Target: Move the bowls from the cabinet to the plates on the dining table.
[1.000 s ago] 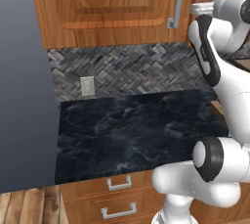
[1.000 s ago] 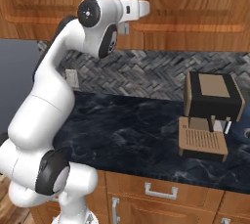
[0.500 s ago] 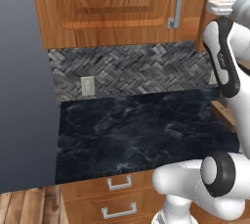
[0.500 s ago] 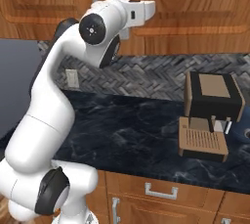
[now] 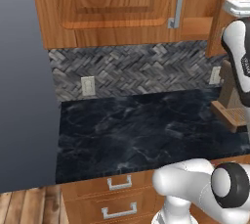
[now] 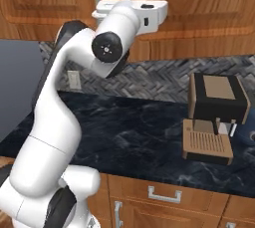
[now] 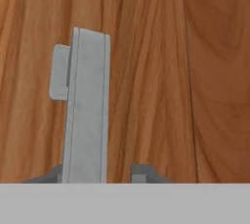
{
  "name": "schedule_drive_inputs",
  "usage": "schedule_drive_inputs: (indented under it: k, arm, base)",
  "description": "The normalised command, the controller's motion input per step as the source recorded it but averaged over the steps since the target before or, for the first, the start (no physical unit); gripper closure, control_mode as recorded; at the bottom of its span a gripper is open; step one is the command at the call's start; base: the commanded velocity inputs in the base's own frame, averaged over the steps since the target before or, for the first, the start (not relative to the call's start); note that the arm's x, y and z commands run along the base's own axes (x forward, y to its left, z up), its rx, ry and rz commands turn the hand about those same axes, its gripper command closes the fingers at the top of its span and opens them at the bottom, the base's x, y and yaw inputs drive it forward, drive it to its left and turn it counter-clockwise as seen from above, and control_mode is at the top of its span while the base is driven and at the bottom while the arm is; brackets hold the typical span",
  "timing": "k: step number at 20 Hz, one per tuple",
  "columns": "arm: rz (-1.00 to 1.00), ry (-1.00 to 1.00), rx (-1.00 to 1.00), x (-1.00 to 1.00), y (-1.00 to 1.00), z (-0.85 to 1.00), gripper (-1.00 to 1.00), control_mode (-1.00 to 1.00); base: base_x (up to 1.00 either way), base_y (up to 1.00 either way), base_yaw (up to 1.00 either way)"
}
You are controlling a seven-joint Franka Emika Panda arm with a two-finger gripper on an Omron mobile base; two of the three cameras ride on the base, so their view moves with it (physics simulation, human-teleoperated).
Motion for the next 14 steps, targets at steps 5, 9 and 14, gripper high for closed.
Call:
schedule_drive_inputs:
  k: [5,9,14]
  arm:
    - [0.09,-0.11,0.00,-0.70,-0.68,0.26,-1.00,-1.00]
    - [0.15,-0.04,0.01,-0.59,-0.69,0.25,-1.00,-1.00]
    - [0.17,0.00,0.08,-0.47,-0.68,0.15,-1.00,-1.00]
  base:
    - [0.00,0.00,0.00]
    - [0.00,0.00,0.00]
    - [0.00,0.00,0.00]
